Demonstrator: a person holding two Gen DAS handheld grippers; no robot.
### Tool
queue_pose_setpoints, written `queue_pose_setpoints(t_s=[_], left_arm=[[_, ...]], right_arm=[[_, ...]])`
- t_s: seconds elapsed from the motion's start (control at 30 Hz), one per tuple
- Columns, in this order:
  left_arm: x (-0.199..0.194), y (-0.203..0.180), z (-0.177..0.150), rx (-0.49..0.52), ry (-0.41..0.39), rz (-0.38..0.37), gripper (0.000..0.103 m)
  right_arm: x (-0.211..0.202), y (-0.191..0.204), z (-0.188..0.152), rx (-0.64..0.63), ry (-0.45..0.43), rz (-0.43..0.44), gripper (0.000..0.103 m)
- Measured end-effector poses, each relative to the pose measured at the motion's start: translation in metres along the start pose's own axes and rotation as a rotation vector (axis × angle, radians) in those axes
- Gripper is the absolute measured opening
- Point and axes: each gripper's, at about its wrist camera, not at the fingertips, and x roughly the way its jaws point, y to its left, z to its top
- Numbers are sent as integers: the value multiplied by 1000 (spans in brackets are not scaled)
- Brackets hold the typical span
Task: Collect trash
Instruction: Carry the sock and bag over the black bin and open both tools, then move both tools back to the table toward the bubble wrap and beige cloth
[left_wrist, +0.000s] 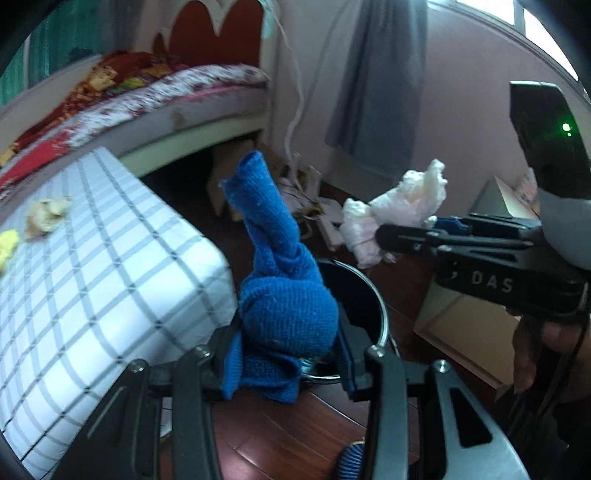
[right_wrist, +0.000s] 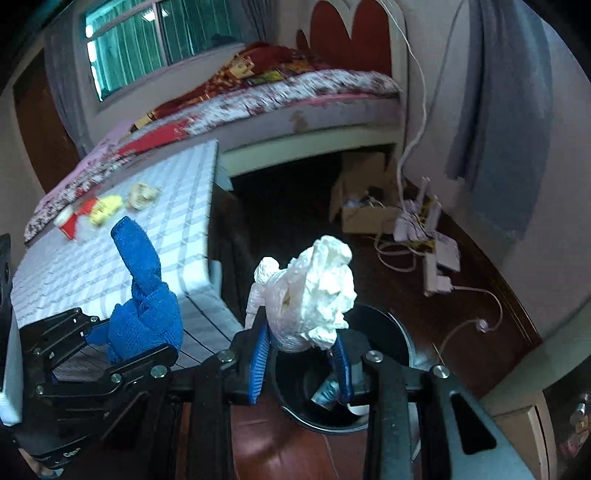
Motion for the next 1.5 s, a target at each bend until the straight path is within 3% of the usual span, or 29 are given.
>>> queue_pose_setpoints(t_s=[0.23, 0.43, 0.5, 0.57, 0.6, 0.63, 0.77, 0.8, 0.83, 1.13, 1.5], left_arm=[[56, -12, -10, 2, 118, -76, 43], [93, -9, -18, -23, 194, -128, 44], [107, -9, -20, -39, 221, -153, 50], [117, -10, -21, -56, 240, -142, 74], [119, -9, -22, -59, 240, -133, 79], [122, -9, -24, -61, 248, -113, 85], [129, -5, -28, -79, 254, -73, 92], [128, -6, -28, -78, 251, -59, 93], [128, -6, -28, -74, 245, -44, 95], [113, -12, -21, -37, 189, 48, 100], [57, -12, -5, -28, 100, 92, 100]], right_arm=[[41, -30, -23, -59, 118, -19, 33], [81, -41, -40, -113, 222, 14, 33], [91, -43, -44, -119, 245, 19, 34], [104, -51, -48, -94, 272, 2, 49], [109, -55, -48, -77, 280, -20, 70], [113, -61, -48, -53, 290, -44, 81], [112, -79, -49, 2, 297, -110, 88], [111, -80, -48, 6, 292, -121, 99], [109, -83, -48, 14, 288, -130, 102], [95, -86, -47, 36, 257, -155, 102], [47, -64, -39, 24, 174, -152, 102]])
